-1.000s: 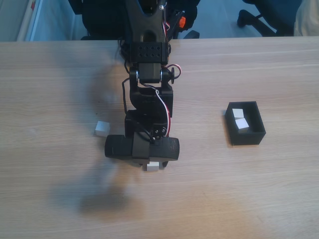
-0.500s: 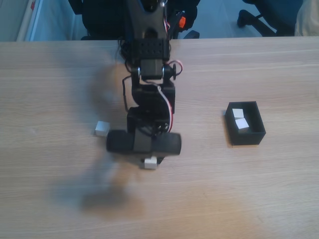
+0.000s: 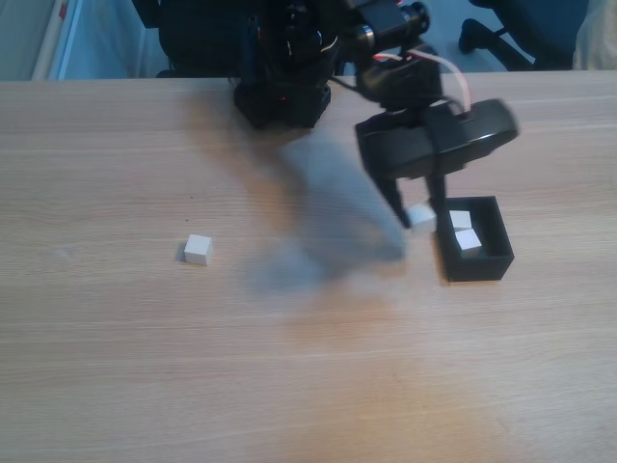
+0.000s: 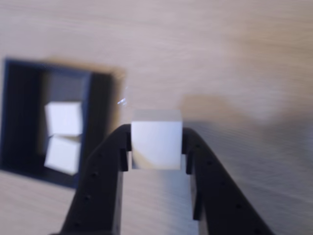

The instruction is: Pick blocks and place them in the box.

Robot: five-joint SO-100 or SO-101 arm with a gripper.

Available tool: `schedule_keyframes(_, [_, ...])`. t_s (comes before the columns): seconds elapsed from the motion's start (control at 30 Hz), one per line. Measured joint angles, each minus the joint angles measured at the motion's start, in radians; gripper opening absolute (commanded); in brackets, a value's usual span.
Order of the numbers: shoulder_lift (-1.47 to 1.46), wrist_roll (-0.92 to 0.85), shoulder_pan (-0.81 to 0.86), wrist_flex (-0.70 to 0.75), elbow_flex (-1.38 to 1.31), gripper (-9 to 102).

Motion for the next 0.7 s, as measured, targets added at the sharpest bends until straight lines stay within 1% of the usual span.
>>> schedule_keyframes(0.1, [-0.012, 0.021, -0.080, 0.003, -0.034, 0])
schedule_keyframes(0.2, [-0.063, 0.040, -0.124, 0.003, -0.083, 0])
schedule_keyframes(0.57, [-0.219, 0.080, -0.138, 0.031, -0.227, 4])
schedule_keyframes(0.7, [-0.273, 0.091, -0.150, 0.035, -0.290, 10])
